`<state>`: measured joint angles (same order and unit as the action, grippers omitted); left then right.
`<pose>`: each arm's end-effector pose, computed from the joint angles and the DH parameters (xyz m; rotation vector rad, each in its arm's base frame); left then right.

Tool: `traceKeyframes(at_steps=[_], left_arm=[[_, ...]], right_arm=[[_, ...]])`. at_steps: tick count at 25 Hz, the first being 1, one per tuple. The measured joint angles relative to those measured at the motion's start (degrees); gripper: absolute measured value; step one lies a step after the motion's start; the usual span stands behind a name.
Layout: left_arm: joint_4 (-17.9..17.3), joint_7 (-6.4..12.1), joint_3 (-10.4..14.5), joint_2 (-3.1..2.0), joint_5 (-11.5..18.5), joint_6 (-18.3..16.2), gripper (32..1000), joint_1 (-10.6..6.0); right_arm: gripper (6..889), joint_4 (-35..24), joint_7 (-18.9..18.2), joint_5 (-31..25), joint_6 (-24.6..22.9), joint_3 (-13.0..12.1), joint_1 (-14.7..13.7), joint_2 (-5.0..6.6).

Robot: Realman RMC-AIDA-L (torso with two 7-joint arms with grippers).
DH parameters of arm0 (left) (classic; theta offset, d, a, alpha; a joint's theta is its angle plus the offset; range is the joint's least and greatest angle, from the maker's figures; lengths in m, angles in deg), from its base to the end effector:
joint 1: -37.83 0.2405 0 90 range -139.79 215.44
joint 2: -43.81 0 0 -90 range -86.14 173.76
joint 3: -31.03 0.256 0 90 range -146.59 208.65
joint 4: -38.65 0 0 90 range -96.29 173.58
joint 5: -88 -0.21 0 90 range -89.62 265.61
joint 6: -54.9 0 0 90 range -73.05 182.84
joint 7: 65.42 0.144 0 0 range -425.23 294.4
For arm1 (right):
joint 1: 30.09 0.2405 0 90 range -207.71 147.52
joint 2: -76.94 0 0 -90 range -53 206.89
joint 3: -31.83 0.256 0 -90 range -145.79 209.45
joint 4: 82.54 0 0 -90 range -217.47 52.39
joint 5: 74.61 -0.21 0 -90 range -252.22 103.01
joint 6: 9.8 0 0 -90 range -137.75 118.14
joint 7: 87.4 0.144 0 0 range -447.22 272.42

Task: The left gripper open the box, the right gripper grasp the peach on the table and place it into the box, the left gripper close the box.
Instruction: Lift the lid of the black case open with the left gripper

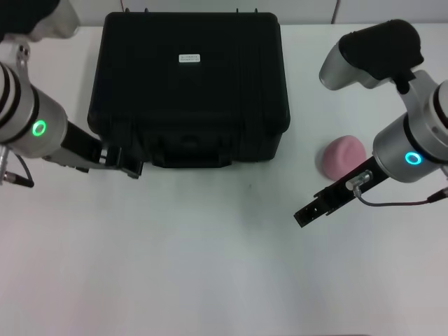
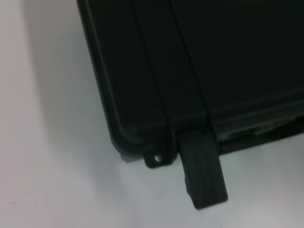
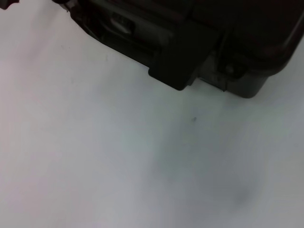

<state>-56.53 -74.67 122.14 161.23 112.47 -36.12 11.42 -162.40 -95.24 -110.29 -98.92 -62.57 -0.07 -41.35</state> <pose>-0.1694 0.3267 0.0144 -2.0750 -1.4146 0.3537 0.1804 0.3137 -0.0395 -2.4600 1.3298 -0.5565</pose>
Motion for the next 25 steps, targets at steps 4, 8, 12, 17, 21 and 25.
traceKeyframes(at_steps=[4,8,12,17,21,25], left_arm=[[0.3,0.03,-1.5,0.12,0.5,0.7,856,-0.92],[1.5,-0.04,-1.6,0.18,1.0,2.3,856,-2.17],[3.8,-0.12,-1.6,0.18,1.1,3.5,856,-3.74],[6.2,0.06,-2.6,0.12,1.1,4.5,857,-4.71],[6.6,0.19,-3.4,0.09,0.7,4.9,857,-4.81],[7.5,0.20,-3.6,0.09,0.4,5.5,857,-5.03]], right_arm=[[853,0.7,0.0,0.2,0.0,0.0,0.4,0.00],[853,0.8,0.0,0.9,0.0,0.0,0.5,0.00],[853,1.2,0.0,0.9,0.0,0.0,1.0,0.00],[853,1.6,0.0,0.9,0.1,0.0,1.2,0.00],[853,1.6,0.0,1.0,0.2,0.0,1.2,0.00],[852,1.9,0.0,1.0,0.2,0.0,1.6,0.00]])
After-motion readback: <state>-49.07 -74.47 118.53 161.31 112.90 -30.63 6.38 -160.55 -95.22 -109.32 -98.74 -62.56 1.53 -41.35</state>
